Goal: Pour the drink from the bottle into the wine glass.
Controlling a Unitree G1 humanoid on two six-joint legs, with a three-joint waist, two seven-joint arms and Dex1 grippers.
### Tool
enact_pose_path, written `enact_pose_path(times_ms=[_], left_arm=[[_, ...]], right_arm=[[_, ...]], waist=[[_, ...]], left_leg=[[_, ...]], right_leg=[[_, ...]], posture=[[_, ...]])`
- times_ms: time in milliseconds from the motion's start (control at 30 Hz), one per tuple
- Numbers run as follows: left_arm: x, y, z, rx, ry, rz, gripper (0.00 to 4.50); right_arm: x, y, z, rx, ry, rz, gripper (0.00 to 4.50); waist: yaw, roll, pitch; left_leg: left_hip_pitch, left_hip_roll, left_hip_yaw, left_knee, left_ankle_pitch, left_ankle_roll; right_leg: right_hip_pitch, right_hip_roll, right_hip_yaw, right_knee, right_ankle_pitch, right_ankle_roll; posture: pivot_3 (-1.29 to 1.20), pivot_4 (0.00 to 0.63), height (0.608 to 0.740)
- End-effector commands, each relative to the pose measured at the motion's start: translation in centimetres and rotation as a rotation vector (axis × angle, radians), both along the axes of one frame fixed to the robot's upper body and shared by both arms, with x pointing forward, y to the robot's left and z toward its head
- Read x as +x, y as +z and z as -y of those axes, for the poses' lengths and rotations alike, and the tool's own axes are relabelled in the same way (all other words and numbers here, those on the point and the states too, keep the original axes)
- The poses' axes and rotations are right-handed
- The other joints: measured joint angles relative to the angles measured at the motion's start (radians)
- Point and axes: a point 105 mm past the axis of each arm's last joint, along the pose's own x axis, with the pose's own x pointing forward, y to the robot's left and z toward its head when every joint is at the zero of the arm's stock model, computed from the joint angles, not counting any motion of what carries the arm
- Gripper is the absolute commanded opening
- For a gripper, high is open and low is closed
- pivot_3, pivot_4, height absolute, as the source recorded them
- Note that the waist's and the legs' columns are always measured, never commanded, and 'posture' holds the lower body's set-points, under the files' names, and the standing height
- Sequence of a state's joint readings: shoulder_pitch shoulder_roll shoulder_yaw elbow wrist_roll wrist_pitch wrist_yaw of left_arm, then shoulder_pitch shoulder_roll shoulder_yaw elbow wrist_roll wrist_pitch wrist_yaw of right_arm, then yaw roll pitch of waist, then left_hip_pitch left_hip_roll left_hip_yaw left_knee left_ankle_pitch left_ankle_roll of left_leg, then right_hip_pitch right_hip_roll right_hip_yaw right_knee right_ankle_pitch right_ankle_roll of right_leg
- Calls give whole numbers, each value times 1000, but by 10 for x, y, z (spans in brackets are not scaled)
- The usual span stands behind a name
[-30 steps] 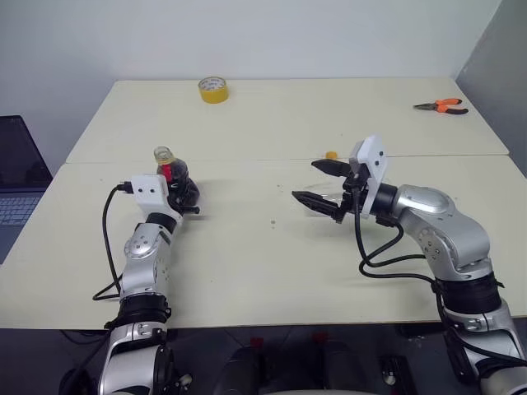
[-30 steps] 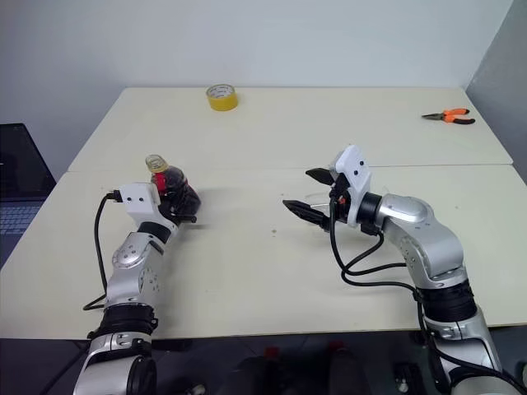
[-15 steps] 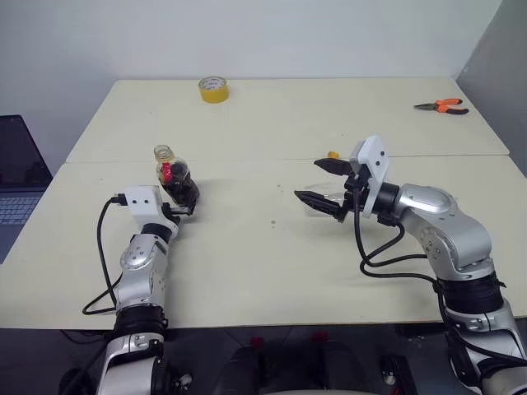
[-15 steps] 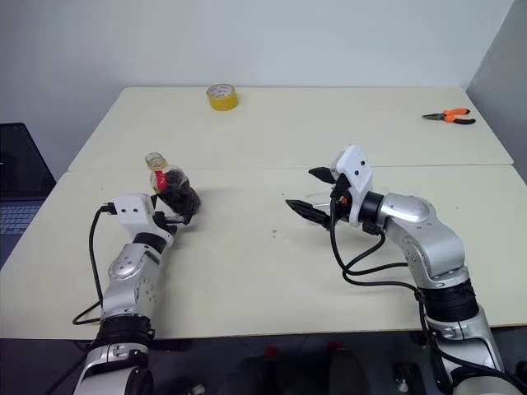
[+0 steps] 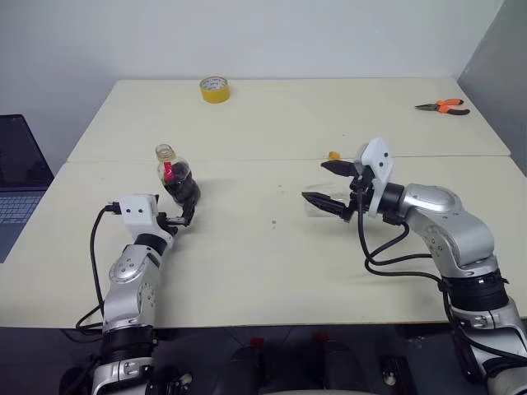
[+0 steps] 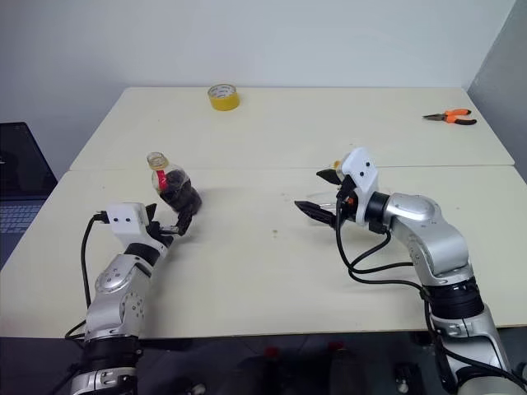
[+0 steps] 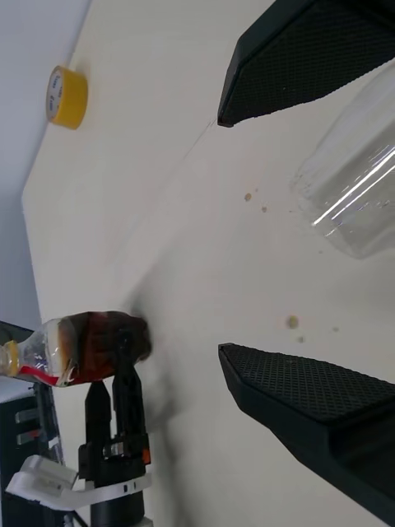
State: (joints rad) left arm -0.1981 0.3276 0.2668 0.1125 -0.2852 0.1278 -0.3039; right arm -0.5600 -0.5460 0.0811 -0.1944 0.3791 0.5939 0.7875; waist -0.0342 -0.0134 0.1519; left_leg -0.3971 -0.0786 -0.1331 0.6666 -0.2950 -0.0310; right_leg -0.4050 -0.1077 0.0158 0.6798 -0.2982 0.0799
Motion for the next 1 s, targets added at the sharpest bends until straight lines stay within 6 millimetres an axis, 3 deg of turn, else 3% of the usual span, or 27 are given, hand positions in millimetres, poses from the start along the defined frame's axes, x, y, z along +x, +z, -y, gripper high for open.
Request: enact_pose_path(times_ms=[33, 200, 300, 500, 633, 733, 1000], left_arm=[[-11, 14, 4, 40, -44, 31, 4475], [-28, 19, -6, 49, -69, -7, 4475], [-43, 18, 2, 50, -168, -53, 4475], [-66, 17, 66, 96, -526, -146, 4475], [-70, 15, 90, 119, -618, -170, 4475], [-70, 10, 123, 181, -717, -172, 4475], [-67, 9, 141, 159, -728, -150, 4475]], right_arm=[[0, 12, 14, -47, -2, 46, 4500], [5, 18, 29, -157, 8, 51, 4500], [9, 13, 42, -294, 9, 34, 4500], [31, -1, 61, -547, -27, -12, 4500], [39, -9, 68, -641, -41, -42, 4500], [43, -22, 74, -784, -1, -54, 4500], [54, -30, 79, -863, 10, -61, 4500]], waist=[[0, 0, 0], [1, 0, 0], [1, 0, 0], [5, 0, 0], [4, 0, 0], [4, 0, 0], [1, 0, 0]], left_leg=[[0, 0, 0, 0, 0, 0], [0, 1, 0, 0, 0, 0], [0, 1, 1, -1, 0, 0], [0, 1, 1, -1, 0, 0], [-1, 0, 2, 0, 0, 0], [-1, 1, 2, -1, 0, 0], [0, 1, 3, -1, 0, 0]], right_leg=[[0, 0, 0, 0, 0, 0], [0, 0, 0, 0, 0, 0], [0, 0, 1, -1, 0, 0], [0, 0, 1, -1, 0, 0], [0, 0, 1, -2, 0, 0], [0, 0, 1, -2, 0, 0], [0, 0, 1, -2, 0, 0]], posture=[[0, 150, 740], [0, 150, 740], [0, 150, 740], [0, 150, 740], [0, 150, 740], [0, 150, 740], [0, 150, 740]])
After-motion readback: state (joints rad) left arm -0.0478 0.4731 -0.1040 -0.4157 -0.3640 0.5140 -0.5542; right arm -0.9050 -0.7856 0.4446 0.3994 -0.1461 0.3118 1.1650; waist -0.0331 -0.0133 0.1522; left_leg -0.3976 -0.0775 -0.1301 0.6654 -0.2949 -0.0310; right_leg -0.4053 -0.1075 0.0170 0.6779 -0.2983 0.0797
